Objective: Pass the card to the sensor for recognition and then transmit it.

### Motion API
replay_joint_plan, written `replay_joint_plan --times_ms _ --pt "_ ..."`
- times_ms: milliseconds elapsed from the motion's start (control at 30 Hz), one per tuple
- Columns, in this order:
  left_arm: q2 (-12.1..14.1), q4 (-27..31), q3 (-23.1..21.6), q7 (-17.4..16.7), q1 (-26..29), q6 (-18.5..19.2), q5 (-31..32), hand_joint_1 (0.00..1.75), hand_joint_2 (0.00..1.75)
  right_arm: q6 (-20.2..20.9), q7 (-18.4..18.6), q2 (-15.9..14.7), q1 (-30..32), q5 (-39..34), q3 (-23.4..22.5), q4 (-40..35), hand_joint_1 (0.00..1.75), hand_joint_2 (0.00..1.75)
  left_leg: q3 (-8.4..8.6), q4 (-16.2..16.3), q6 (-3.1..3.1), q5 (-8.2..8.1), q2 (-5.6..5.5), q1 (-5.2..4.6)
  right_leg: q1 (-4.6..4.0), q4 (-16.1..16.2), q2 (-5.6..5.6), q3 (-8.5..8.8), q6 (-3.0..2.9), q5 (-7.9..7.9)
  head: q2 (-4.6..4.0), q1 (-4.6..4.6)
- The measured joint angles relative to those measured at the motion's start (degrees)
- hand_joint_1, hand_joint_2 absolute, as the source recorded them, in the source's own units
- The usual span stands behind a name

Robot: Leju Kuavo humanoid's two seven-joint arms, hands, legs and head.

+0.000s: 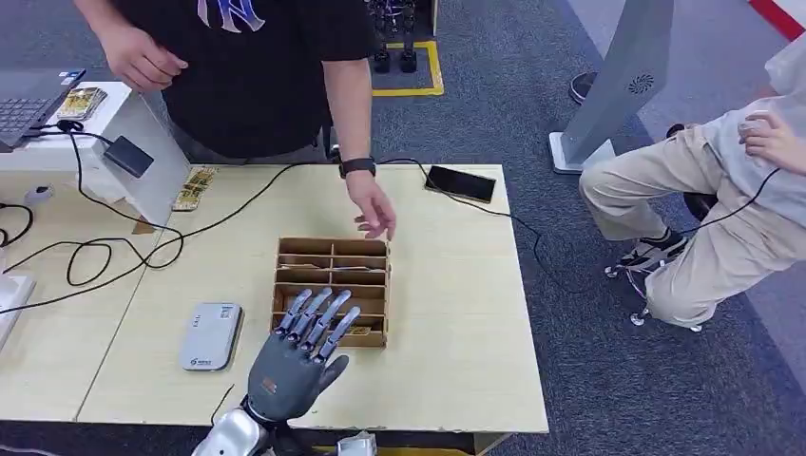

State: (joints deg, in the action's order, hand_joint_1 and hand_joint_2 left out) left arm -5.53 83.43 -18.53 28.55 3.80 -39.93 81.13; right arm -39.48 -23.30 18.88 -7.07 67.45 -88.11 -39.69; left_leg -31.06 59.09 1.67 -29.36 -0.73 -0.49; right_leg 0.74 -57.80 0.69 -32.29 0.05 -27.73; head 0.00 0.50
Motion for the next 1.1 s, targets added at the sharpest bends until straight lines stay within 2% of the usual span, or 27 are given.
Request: replay_joint_plan --times_ms 200,500,900,1100 --pt "0.2 -0.6 -0.2 -0.5 -0.1 0.0 0.0 0.00 1.75 0.0 0.0 0.0 0.0 0.2 0.0 0.0 0.00 1.75 0.00 0.0 0.00 0.00 0.00 0.00 0.00 0.0 0.00 0.00 0.00 0.00 0.00 0.00" --pt "1.5 -3.2 -2.7 -6.6 -1.6 0.0 2.7 0.00 1.75 0.0 0.0 0.0 0.0 0.5 0.0 0.4 0.00 1.75 0.00 0.0 0.00 0.00 0.00 0.00 0.00 0.0 0.00 0.00 0.00 0.00 0.00 0.00" --pt "2.6 -4.7 -4.5 -7.3 -2.3 0.0 2.8 0.00 1.75 0.0 0.0 0.0 0.0 0.6 0.0 0.6 0.00 1.75 0.00 0.0 0.00 0.00 0.00 0.00 0.00 0.0 0.00 0.00 0.00 0.00 0.00 0.00" --pt "2.9 -8.6 -7.8 -12.7 -5.6 0.0 2.8 0.00 1.75 0.0 -0.2 0.0 0.0 1.1 0.0 0.6 0.00 1.75 0.00 0.0 0.00 0.00 -0.01 0.00 0.00 0.0 -0.01 0.00 0.00 0.01 0.00 0.00"
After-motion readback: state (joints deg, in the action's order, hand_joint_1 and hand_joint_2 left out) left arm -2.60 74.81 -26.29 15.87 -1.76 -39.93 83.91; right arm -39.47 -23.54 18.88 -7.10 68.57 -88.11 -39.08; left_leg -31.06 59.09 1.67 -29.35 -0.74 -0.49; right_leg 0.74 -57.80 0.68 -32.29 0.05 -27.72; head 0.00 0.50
